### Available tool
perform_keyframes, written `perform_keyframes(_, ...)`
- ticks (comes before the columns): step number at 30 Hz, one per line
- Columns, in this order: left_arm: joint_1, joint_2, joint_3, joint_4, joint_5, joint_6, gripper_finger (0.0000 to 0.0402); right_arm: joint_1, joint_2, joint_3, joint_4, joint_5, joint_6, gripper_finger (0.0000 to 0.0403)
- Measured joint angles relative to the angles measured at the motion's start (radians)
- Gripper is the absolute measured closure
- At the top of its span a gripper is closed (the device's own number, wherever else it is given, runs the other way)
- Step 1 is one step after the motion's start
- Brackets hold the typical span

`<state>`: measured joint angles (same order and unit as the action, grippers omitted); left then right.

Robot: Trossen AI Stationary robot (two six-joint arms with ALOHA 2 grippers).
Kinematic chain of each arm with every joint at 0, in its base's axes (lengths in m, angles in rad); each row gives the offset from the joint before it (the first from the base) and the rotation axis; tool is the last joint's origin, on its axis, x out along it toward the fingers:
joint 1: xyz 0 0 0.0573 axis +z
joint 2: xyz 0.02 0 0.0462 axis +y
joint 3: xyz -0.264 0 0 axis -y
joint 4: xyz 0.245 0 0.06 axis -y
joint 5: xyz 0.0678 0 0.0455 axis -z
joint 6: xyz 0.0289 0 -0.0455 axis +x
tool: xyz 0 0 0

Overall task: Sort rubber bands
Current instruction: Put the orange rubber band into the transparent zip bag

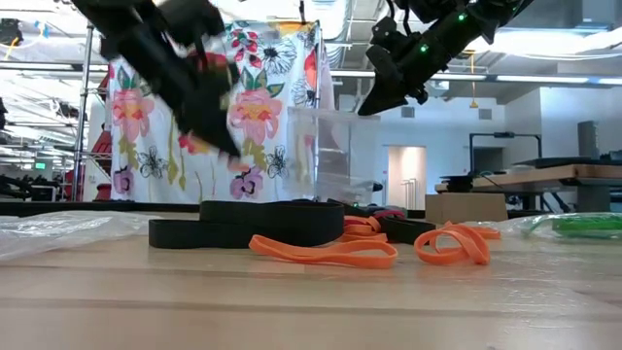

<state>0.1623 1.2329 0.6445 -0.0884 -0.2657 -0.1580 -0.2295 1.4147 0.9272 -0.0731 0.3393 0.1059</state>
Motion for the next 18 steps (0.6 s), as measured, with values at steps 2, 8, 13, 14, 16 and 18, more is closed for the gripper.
perform_keyframes(2,-0.003,-0.06,0.0,0.09,0.003,0.047,0.0399,0.001,0.0,0.0,0.0,-0.017,0.008,0.0403)
perform_keyframes(8,0.029,-0.077,0.002,0.532,0.141,0.273,0.04,0.007,0.0,0.0,0.007,-0.054,0.052,0.0403)
perform_keyframes(13,0.101,0.054,0.002,0.76,0.303,0.261,0.0401,0.007,0.0,0.0,0.006,-0.064,0.091,0.0403)
perform_keyframes(14,0.114,0.094,0.004,0.807,0.327,0.258,0.0401,0.007,0.0,0.0,0.007,-0.079,0.097,0.0403)
perform_keyframes(16,0.138,0.179,0.034,0.864,0.378,0.243,0.0401,0.007,0.0,0.0,0.008,-0.109,0.105,0.0403)
perform_keyframes(18,0.154,0.255,0.081,0.884,0.436,0.227,0.0401,0.006,0.0,0.0,0.015,-0.131,0.107,0.0403)
